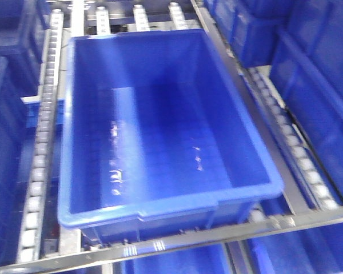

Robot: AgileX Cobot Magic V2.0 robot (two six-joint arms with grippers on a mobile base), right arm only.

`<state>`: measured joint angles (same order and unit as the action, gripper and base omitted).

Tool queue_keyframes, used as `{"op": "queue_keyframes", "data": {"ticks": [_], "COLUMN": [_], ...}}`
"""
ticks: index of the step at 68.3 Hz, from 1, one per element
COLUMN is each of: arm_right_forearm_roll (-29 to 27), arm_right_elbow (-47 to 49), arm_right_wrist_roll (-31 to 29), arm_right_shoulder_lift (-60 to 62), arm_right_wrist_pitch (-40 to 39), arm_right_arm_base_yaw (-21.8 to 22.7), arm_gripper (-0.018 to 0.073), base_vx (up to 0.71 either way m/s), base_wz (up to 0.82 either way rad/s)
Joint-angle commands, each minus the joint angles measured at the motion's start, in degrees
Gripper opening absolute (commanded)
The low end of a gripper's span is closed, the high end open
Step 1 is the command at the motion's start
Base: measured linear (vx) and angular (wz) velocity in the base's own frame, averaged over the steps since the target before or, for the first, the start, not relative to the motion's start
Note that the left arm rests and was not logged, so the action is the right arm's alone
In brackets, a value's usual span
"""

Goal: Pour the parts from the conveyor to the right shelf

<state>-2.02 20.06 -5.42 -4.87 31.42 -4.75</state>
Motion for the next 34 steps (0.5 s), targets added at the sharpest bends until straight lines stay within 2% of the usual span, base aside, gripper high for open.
{"op": "queue_keyframes", "data": {"ticks": [1,34], "arm_right_forearm_roll": [-0.04,-0.04], "arm_right_elbow": [1.59,1.59], "arm_right_wrist_roll": [0.03,0.03], "arm_right_shoulder_lift": [-1.02,-1.02], "arm_right_wrist_pitch": [-4.77,-4.72], "arm_right_arm_base_yaw": [0.32,0.32], "arm_gripper": [-0.0003,-0.0003], "base_vx": [0.10,0.09], "base_wz": [0.28,0.19]}}
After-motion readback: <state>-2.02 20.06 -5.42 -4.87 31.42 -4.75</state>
